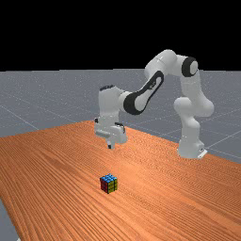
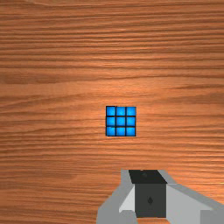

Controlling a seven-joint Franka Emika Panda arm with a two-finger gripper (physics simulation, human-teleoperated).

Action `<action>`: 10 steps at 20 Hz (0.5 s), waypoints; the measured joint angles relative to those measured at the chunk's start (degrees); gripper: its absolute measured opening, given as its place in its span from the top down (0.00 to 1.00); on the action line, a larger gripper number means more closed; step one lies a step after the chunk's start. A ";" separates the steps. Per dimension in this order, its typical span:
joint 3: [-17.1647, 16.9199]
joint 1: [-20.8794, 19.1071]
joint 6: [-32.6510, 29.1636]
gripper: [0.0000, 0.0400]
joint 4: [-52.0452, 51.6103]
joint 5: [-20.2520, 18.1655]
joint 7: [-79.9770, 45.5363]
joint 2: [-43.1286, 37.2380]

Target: Rotate the cube till the blue face upward

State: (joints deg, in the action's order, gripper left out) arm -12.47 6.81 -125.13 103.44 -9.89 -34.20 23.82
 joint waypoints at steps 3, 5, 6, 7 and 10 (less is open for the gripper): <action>0.09 -0.03 0.18 1.00 -1.82 -0.77 -1.53 1.49; 0.64 -0.44 0.83 1.00 -6.21 -1.68 -1.64 4.71; 0.86 -0.61 0.66 1.00 -7.57 -2.01 -1.58 6.07; 1.02 -0.70 0.46 1.00 -8.36 -2.18 -1.49 7.16; 2.16 -0.80 0.05 1.00 -9.54 -3.07 -0.97 10.86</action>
State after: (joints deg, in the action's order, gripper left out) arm -10.31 6.02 -125.08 93.90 -12.96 -35.17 34.68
